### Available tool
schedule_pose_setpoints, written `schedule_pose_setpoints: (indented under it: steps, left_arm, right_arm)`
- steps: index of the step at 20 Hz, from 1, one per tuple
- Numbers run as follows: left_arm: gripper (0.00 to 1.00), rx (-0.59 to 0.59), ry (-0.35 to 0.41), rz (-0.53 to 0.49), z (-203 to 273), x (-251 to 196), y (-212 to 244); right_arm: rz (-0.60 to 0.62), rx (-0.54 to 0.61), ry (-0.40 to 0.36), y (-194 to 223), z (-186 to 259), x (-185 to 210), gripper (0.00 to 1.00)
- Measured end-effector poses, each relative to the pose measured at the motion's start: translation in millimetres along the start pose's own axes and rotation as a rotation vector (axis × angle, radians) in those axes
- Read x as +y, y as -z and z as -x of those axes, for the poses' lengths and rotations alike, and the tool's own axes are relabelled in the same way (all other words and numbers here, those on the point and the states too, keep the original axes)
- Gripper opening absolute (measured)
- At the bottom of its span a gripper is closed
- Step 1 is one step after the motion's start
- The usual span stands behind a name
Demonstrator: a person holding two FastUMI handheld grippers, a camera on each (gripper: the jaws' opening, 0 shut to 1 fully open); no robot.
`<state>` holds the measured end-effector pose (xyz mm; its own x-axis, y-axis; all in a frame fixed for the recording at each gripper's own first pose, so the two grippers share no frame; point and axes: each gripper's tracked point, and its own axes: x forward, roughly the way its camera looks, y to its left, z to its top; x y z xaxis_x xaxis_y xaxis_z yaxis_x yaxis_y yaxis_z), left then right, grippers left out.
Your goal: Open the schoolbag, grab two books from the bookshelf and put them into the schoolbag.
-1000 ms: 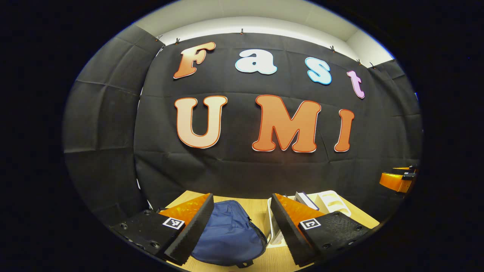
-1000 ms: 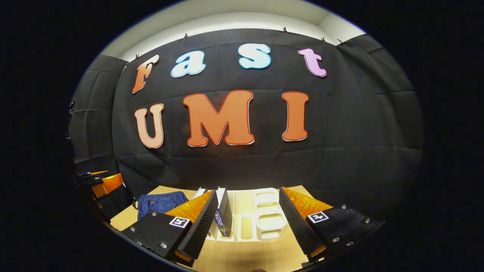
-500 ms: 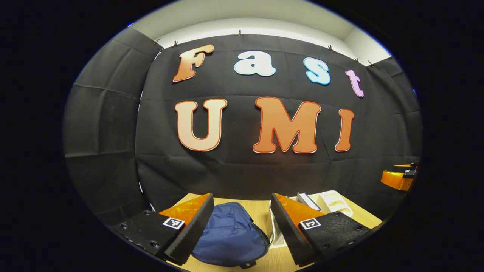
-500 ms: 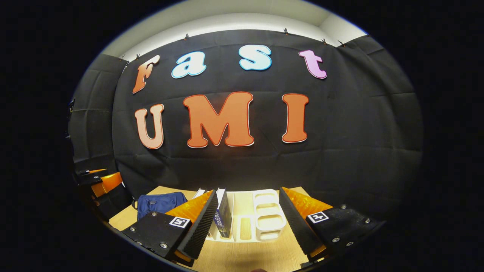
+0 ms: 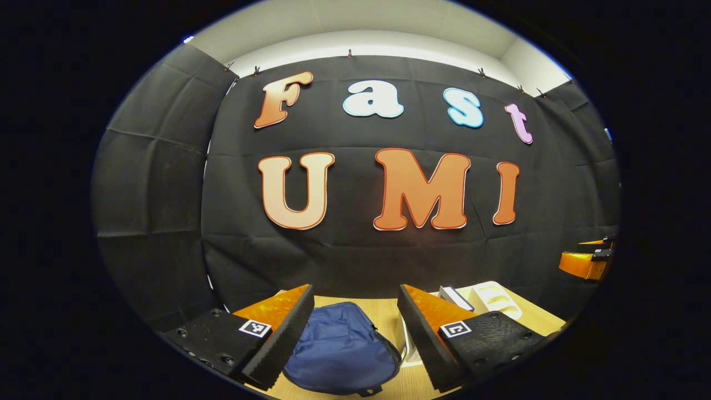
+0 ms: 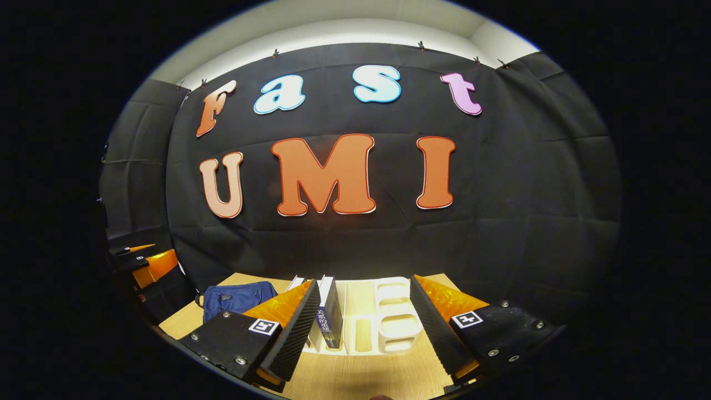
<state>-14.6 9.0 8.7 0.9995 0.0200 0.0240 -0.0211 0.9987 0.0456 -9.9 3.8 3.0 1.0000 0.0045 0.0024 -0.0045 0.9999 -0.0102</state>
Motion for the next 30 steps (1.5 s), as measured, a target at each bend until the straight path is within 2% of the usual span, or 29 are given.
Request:
schedule_pose_setpoints:
  steps: [8, 11, 15, 18, 20, 22, 23, 25, 30]
  left_arm:
    - [0.94, 0.01, 0.002, 0.026, 2, 6, 11]
    - [0.95, -0.007, -0.026, 0.027, 5, 13, 10]
    - [0.94, 0.004, -0.033, -0.031, 1, 13, 22]
    - [0.94, 0.023, -0.033, -0.143, 1, 9, 36]
    - [0.94, 0.033, -0.033, -0.256, -1, 2, 51]
    - [0.99, 0.061, -0.002, -0.378, -5, -15, 77]
    - [0.95, 0.069, 0.005, -0.434, -7, -21, 90]
    - [0.95, 0.066, 0.021, -0.522, -12, -36, 112]
    - [0.95, 0.176, 0.16, -0.72, -21, -82, 214]
  right_arm:
    - [-0.007, 0.018, 0.01, 6, 2, -4, 0.97]
    - [-0.018, 0.028, 0.012, 9, 1, -6, 0.97]
    - [-0.014, 0.038, 0.013, 13, 2, -7, 0.97]
    - [-0.018, 0.046, 0.015, 16, 0, -9, 0.97]
    - [-0.021, 0.054, 0.019, 20, -1, -11, 0.97]
    - [-0.025, 0.065, 0.028, 24, -1, -16, 0.97]
    - [-0.025, 0.073, 0.033, 27, -1, -20, 0.97]
    - [-0.021, 0.091, 0.051, 34, 0, -30, 0.97]
    - [-0.004, 0.139, 0.108, 47, 3, -61, 0.97]
